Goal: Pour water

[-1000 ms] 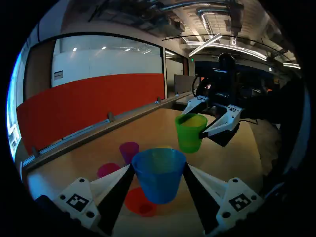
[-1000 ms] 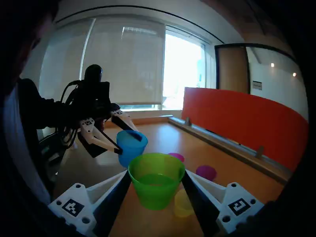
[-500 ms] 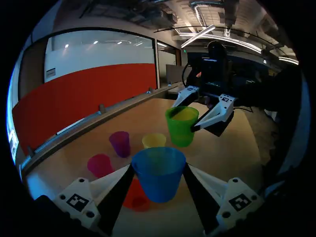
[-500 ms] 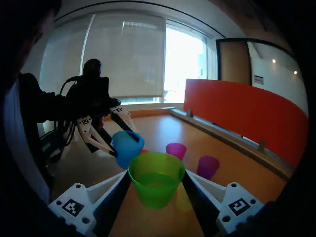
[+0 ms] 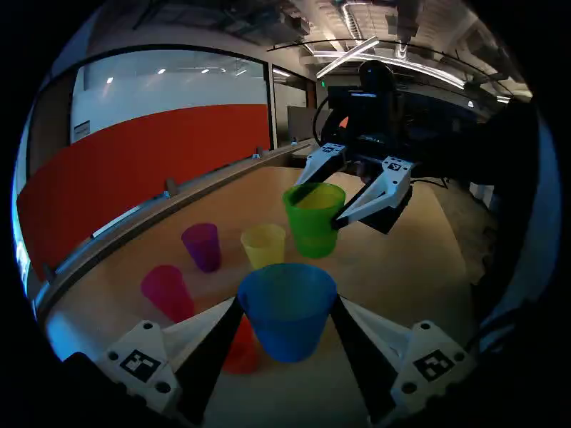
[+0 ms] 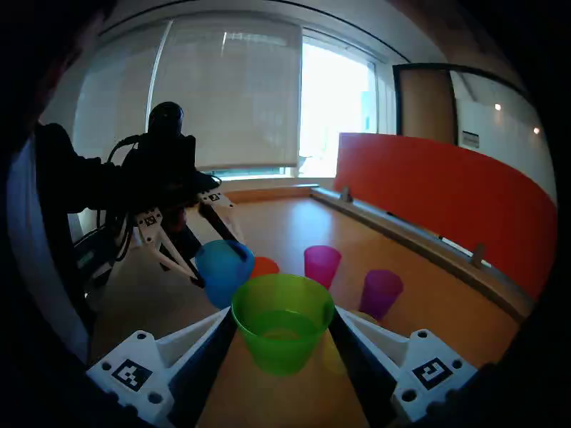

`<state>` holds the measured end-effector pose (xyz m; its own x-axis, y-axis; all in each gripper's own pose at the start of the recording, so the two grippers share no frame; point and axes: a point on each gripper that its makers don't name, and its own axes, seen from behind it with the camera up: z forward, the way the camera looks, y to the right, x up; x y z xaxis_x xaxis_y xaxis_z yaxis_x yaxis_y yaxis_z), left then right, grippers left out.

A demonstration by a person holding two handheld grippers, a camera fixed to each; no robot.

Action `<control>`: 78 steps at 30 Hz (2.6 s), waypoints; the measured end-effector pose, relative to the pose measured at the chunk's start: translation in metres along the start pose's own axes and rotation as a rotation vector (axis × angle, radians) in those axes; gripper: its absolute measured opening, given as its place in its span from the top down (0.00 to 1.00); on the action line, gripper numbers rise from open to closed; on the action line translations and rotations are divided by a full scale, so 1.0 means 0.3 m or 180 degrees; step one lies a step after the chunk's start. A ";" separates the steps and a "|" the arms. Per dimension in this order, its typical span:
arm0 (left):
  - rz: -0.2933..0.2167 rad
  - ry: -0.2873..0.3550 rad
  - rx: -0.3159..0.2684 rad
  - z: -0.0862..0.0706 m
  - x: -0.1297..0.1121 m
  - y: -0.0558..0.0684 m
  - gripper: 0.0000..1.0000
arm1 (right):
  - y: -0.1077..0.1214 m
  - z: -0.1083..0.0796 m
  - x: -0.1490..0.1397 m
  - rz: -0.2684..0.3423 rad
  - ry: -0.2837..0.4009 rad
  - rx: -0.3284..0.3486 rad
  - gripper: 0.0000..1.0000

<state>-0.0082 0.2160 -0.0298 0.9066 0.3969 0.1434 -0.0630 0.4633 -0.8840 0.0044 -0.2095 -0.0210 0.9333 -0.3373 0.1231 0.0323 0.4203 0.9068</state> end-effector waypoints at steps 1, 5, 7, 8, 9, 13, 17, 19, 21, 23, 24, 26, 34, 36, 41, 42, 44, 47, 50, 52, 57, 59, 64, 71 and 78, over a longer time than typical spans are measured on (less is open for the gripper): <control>-0.0002 -0.0004 -0.0003 0.002 -0.005 0.002 0.13 | 0.000 0.001 -0.003 0.0000 -0.0004 -0.0001 0.09; -0.0010 -0.0008 -0.0013 0.008 -0.026 0.012 0.13 | 0.000 0.005 -0.012 0.0005 -0.0016 -0.0002 0.09; -0.0019 -0.0009 -0.0016 0.010 -0.035 0.016 0.13 | 0.001 0.007 -0.014 0.0009 -0.0020 -0.0003 0.09; -0.0026 -0.0012 -0.0018 0.011 -0.041 0.018 0.13 | 0.001 0.008 -0.015 0.0010 -0.0022 -0.0005 0.09; -0.0032 -0.0015 -0.0020 0.011 -0.046 0.020 0.13 | 0.001 0.010 -0.016 0.0012 -0.0025 -0.0006 0.09; -0.0045 -0.0034 -0.0034 0.012 -0.066 0.031 0.13 | -0.002 0.018 -0.023 0.0013 -0.0034 -0.0007 0.09; -0.0036 -0.0050 -0.0050 0.009 -0.083 0.044 0.13 | -0.011 0.025 -0.041 0.0028 -0.0054 0.0008 0.09; -0.0021 -0.0059 -0.0055 0.008 -0.091 0.050 0.13 | -0.015 0.029 -0.051 0.0030 -0.0066 0.0015 0.09; -0.0001 -0.0073 -0.0058 0.008 -0.100 0.055 0.13 | -0.018 0.033 -0.060 0.0027 -0.0078 0.0019 0.09; 0.0014 -0.0086 -0.0057 0.009 -0.109 0.058 0.13 | -0.021 0.036 -0.069 0.0021 -0.0093 0.0023 0.09; 0.0020 -0.0091 -0.0057 0.009 -0.114 0.060 0.13 | -0.022 0.038 -0.073 0.0019 -0.0100 0.0024 0.09; 0.0026 -0.0097 -0.0061 0.009 -0.121 0.064 0.13 | -0.024 0.043 -0.084 0.0018 -0.0113 0.0025 0.09; 0.0071 -0.0161 -0.0083 0.012 -0.153 0.079 0.13 | -0.034 0.055 -0.126 -0.0004 -0.0203 0.0032 0.09; 0.0085 -0.0177 -0.0089 0.012 -0.161 0.081 0.13 | -0.034 0.056 -0.134 -0.0011 -0.0222 0.0029 0.09; 0.0090 -0.0214 -0.0092 0.012 -0.177 0.076 0.13 | -0.031 0.064 -0.151 0.0000 -0.0263 0.0023 0.09; 0.0093 -0.0220 -0.0092 0.012 -0.178 0.075 0.13 | -0.031 0.066 -0.154 0.0002 -0.0272 0.0022 0.09; 0.0097 -0.0235 -0.0095 0.012 -0.185 0.075 0.13 | -0.031 0.068 -0.163 -0.0005 -0.0299 0.0021 0.09; 0.0101 -0.0261 -0.0098 0.012 -0.196 0.076 0.13 | -0.031 0.072 -0.175 -0.0016 -0.0330 0.0018 0.09; 0.0101 -0.0284 -0.0103 0.013 -0.208 0.078 0.13 | -0.033 0.076 -0.186 -0.0021 -0.0353 0.0019 0.09; 0.0098 -0.0288 -0.0107 0.014 -0.213 0.080 0.13 | -0.034 0.078 -0.194 -0.0021 -0.0367 0.0022 0.09; 0.0076 -0.0284 -0.0113 0.012 -0.216 0.079 0.13 | -0.034 0.083 -0.213 -0.0020 -0.0399 0.0020 0.09; 0.0076 -0.0288 -0.0113 0.008 -0.218 0.078 0.13 | -0.034 0.083 -0.220 -0.0024 -0.0414 0.0021 0.09; 0.0088 -0.0317 -0.0105 -0.002 -0.228 0.075 0.13 | -0.034 0.083 -0.238 -0.0032 -0.0449 0.0015 0.09; 0.0047 -0.0366 -0.0120 -0.013 -0.241 0.075 0.13 | -0.038 0.085 -0.251 -0.0029 -0.0484 0.0018 0.09; 0.0031 -0.0399 -0.0138 -0.017 -0.244 0.073 0.12 | -0.038 0.085 -0.257 -0.0031 -0.0500 0.0007 0.09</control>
<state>-0.0739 0.1932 -0.0619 0.8466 0.4984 0.1868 -0.0509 0.4252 -0.9037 -0.0770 -0.2097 -0.0305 0.8655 -0.4691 0.1756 0.0401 0.4145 0.9092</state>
